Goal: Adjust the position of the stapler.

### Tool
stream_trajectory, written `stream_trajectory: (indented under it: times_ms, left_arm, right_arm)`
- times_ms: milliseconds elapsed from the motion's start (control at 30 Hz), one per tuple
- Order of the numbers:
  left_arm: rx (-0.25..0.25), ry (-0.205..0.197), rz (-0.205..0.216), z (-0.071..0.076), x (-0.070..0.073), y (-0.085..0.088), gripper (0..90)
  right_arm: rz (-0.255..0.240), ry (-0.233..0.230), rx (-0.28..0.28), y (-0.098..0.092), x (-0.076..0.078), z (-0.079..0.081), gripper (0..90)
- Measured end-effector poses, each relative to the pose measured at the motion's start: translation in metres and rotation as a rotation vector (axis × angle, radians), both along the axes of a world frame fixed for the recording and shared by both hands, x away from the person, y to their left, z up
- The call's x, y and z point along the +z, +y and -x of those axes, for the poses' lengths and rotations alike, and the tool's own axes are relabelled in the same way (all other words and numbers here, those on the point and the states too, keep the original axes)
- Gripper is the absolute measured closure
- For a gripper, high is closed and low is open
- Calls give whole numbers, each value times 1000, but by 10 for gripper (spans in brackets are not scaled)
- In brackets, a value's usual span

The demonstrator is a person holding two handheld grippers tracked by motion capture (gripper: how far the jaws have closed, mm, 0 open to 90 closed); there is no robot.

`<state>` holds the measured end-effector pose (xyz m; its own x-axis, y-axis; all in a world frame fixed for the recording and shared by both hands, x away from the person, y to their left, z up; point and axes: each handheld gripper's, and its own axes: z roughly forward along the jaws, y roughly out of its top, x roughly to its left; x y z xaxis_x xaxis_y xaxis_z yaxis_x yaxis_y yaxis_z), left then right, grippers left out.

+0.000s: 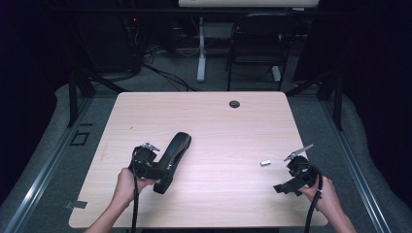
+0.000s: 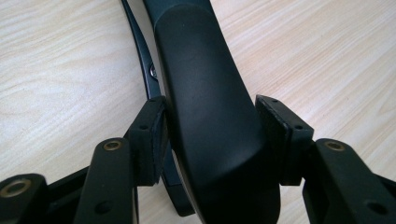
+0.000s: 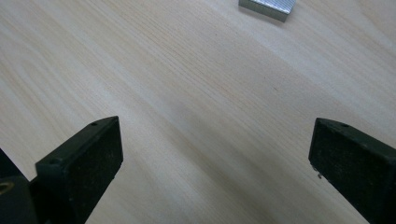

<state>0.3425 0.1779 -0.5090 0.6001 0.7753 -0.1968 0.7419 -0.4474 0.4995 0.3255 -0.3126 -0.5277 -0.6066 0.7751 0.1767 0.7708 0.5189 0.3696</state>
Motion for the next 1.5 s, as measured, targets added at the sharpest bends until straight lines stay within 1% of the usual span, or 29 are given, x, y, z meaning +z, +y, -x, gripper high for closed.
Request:
stream_trajectory:
  times_ms: [33,67,100,133,167,200,233,267,300,367,467,533,567,600,667,700,800,967,1000,1100,1133,1167,1200,1233,1300,1333,1367,1433,1500]
  left_arm:
    - [-9,-1,-8,1,0,0,458]
    - [-15,2,-7,3,1,1,434]
    - [-22,2,-10,7,2,3,405]
    - [-28,-7,-17,9,3,4,401]
    - [-38,-18,-31,12,4,6,417]
    - [-44,-17,-35,13,5,8,434]
    - [-44,-17,-35,13,5,8,458]
    - [-51,-11,-15,15,4,13,487]
    - [-49,-11,-10,15,4,13,496]
    - [-57,-18,-22,16,4,12,497]
    - [-60,-9,-14,16,4,11,495]
    - [-55,-3,-6,16,4,9,493]
    - [-57,0,-9,17,4,7,490]
    - [-59,2,-8,17,4,5,487]
    - [-69,3,-10,17,4,1,479]
    - [-73,7,-3,17,3,-1,471]
    - [-82,12,6,18,2,-7,452]
    - [-94,14,3,18,2,-12,438]
    - [-95,14,6,18,1,-13,434]
    - [-101,19,11,18,1,-17,423]
    - [-101,19,11,18,1,-17,418]
    - [-110,19,10,18,0,-21,411]
    - [-110,19,10,18,0,-21,404]
    - [-111,16,8,18,0,-25,396]
    - [-114,14,7,18,0,-28,383]
    - [-121,15,9,18,-1,-31,377]
    - [-121,15,9,18,-1,-31,372]
    - [-124,21,22,17,-2,-34,361]
    - [-127,23,22,17,-3,-38,351]
  right_arm:
    - [15,0,6,-1,0,0,26]
    - [15,2,10,-1,1,0,26]
    - [13,-1,8,-2,0,0,26]
    - [-3,-7,-5,-1,0,1,26]
    - [-2,-5,-1,-1,0,1,25]
    - [0,-3,4,-2,1,0,26]
    - [-1,-6,-2,-1,0,1,26]
    - [10,-9,0,-2,1,1,26]
    - [21,-5,9,-2,1,0,26]
    - [3,-4,6,0,1,0,26]
    - [4,-2,1,0,1,0,26]
    - [-1,1,0,0,1,0,26]
    - [0,-2,-6,0,0,0,26]
    - [13,4,6,-1,1,0,26]
    - [11,2,3,-1,1,0,26]
    - [2,-1,-3,0,0,0,26]
    - [-1,-1,2,0,0,0,26]
    - [-5,-2,4,0,-1,-1,26]
    - [-10,-11,-20,1,-1,1,26]
    - [-18,-10,-19,1,-2,1,25]
    - [-14,-4,-8,0,-1,0,25]
    - [-4,1,3,0,-1,-1,26]
    - [-4,1,3,0,-1,-1,26]
    - [-6,-3,-7,0,-2,-1,26]
    - [-13,3,2,0,-1,-1,26]
    - [-17,-5,-9,1,-2,0,26]
    - [-17,-5,-9,1,-2,0,26]
    - [-18,4,9,0,-1,-1,29]
    - [-30,-6,-3,1,-1,-1,31]
